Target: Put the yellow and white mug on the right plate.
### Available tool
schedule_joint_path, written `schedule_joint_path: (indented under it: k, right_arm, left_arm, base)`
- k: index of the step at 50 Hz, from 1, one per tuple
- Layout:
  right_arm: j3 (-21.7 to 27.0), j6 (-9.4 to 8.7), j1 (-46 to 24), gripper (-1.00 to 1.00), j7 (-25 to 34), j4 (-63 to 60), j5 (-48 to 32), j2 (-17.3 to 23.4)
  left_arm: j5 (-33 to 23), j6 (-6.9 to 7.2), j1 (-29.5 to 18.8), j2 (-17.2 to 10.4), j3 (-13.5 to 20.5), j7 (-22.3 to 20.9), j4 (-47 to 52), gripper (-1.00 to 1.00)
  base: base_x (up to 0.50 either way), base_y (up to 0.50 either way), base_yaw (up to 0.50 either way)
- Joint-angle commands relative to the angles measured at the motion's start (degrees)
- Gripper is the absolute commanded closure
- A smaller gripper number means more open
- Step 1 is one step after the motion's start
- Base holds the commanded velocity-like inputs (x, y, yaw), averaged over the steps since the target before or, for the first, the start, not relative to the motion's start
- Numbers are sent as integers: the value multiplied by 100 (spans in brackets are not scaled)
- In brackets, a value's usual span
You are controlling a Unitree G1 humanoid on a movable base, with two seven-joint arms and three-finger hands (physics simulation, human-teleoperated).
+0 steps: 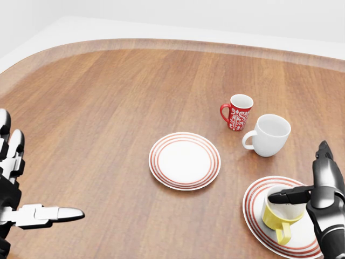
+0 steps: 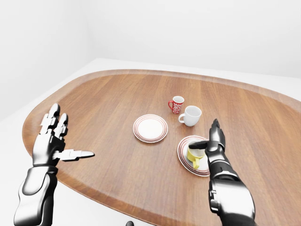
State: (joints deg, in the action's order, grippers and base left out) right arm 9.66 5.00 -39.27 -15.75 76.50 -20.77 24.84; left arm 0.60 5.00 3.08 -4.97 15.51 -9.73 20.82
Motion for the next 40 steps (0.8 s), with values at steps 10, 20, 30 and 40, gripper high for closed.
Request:
schedule_joint_path:
  k: [10, 20, 30, 40]
  right_arm:
    - [-22, 0, -234, -100, 330, -268, 458, 119]
    - [13, 0, -233, -100, 513, -630, 781, 174]
    - [162, 0, 215, -100, 905, -2563, 1119, 172]
    - [494, 0, 921, -100, 1263, -5190, 1161, -10]
  left_arm:
    - [-22, 0, 21, 14, -25, -18, 25, -100]
    - [-30, 0, 25, 20, -26, -28, 32, -100]
    - [-35, 0, 33, 27, -35, -34, 41, -100]
    - [-32, 0, 30, 30, -48, -35, 49, -100]
  base:
    - [0, 0, 0]
    - [0, 0, 0]
    - [0, 0, 0]
    - [0, 0, 0]
